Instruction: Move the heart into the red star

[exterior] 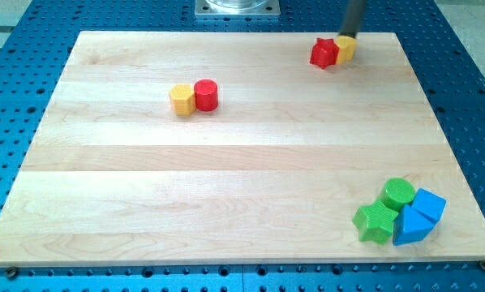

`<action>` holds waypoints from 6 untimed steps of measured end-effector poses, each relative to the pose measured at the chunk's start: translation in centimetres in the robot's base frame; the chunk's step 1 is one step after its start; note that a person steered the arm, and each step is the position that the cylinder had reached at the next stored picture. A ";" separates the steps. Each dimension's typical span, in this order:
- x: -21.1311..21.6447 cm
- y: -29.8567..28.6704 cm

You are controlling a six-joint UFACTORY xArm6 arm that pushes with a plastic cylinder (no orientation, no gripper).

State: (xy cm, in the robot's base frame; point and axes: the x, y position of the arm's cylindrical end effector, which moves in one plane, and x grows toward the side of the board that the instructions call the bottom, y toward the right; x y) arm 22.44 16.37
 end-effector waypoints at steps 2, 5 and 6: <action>4.0 -14.5; -3.2 5.8; -1.1 9.3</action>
